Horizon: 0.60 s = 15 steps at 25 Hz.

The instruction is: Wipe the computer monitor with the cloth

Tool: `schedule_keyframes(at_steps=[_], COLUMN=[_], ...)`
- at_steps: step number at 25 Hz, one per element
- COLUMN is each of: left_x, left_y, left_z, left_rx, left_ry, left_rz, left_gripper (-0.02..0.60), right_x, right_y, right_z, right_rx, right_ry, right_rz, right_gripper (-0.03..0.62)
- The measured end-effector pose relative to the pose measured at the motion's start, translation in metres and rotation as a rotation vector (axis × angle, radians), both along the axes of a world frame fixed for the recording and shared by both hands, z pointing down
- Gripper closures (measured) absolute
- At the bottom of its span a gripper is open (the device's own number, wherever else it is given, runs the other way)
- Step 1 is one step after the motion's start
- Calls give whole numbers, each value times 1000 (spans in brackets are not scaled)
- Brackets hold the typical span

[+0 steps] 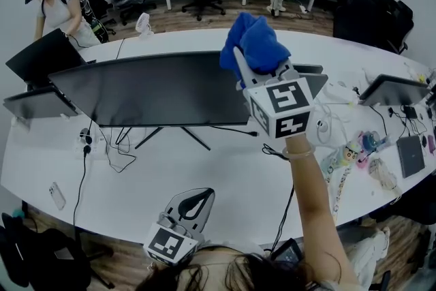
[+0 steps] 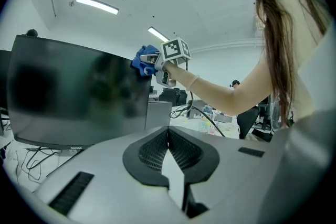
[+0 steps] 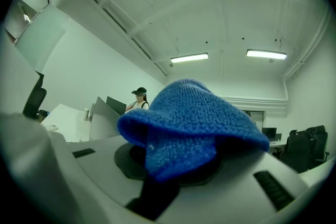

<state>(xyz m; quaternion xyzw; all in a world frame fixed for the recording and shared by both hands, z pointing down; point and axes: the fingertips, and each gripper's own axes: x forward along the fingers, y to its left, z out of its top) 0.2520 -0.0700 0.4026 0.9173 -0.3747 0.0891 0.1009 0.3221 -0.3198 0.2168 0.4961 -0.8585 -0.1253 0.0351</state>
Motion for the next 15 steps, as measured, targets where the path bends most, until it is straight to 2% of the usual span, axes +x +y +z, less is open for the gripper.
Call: schedule_keyframes(at_steps=[15], left_x=[29], left_y=[3], left_z=[0], left_rx=[2], left_ry=[-23], left_rz=[14], left_gripper=[572], right_x=[37], right_y=[1], right_z=[1], right_rx=[1], right_ry=[-25], right_rz=[11], right_gripper=[507])
